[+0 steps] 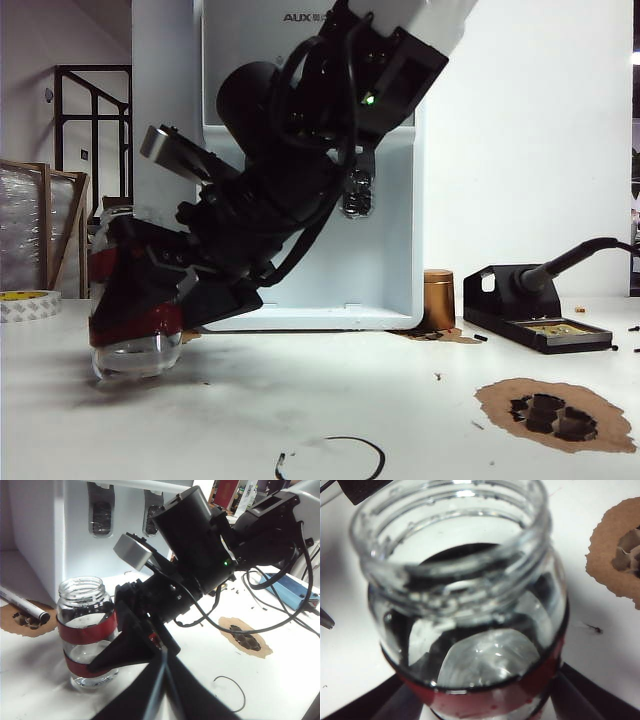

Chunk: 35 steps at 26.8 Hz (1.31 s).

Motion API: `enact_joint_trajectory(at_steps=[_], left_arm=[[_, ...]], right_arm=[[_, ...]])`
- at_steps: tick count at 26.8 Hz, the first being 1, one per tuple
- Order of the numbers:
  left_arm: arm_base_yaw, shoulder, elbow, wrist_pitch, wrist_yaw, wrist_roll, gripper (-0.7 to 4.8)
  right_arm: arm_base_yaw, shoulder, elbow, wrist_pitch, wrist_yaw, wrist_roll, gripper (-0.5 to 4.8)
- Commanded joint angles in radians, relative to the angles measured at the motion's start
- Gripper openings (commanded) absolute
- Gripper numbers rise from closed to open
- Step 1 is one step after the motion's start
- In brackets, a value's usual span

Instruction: Pick up the water bottle with two loops of red belts, then reach the front water dispenser and gently press the gray-black baffle horizontally to get a little water.

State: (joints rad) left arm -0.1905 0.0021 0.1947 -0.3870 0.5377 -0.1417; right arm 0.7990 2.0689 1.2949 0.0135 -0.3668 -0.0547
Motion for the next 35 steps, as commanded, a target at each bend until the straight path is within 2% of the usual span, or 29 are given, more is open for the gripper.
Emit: enact_joint_trajectory(at_steps=[1, 7, 11, 15, 19, 23, 24, 26, 30, 31, 35], left_arm=[[0.0, 0.002, 0.003, 0.005, 0.003, 0.004, -0.04], [0.0, 0.002, -0.001, 0.005, 0.003, 0.004, -0.04], [0.0, 0.002, -0.001, 0.005, 0.003, 0.004, -0.04], [0.0, 0.002, -0.001, 0.005, 0.003, 0.004, -0.04], [0.0, 0.002, -0.001, 0.005, 0.003, 0.004, -0.04], [0.0, 0.002, -0.001, 0.005, 0.003, 0.004, -0.04], [0.0, 0.002, -0.001, 0.005, 0.003, 0.004, -0.04], [0.0, 0.002, -0.001, 0.006, 0.003, 0.004, -0.04], [0.0, 0.002, -0.001, 0.005, 0.003, 0.004, -0.04], [0.0, 0.002, -0.001, 0.006, 0.003, 0.004, -0.04], [0.0, 0.002, -0.001, 0.005, 0.003, 0.004, -0.04]], right_arm=[[0.005, 0.017, -0.003, -0.043, 0.001, 0.01, -0.02], [0.005, 0.019, -0.003, -0.054, 0.0, 0.009, -0.01], [0.005, 0.023, -0.007, -0.062, 0.001, 0.009, 0.38], [0.005, 0.023, -0.007, -0.072, 0.001, 0.009, 0.46], [0.005, 0.023, -0.007, -0.072, 0.005, 0.009, 1.76], [0.005, 0.023, -0.007, -0.08, 0.007, 0.009, 2.05], [0.005, 0.023, -0.007, -0.084, 0.008, 0.009, 2.61], [0.005, 0.023, -0.007, -0.09, 0.009, 0.01, 3.28], [0.005, 0.023, -0.007, -0.115, 0.01, 0.009, 4.07], [0.005, 0.023, -0.007, -0.133, 0.047, 0.01, 4.79], [0.005, 0.023, -0.007, -0.182, 0.073, 0.009, 4.79]])
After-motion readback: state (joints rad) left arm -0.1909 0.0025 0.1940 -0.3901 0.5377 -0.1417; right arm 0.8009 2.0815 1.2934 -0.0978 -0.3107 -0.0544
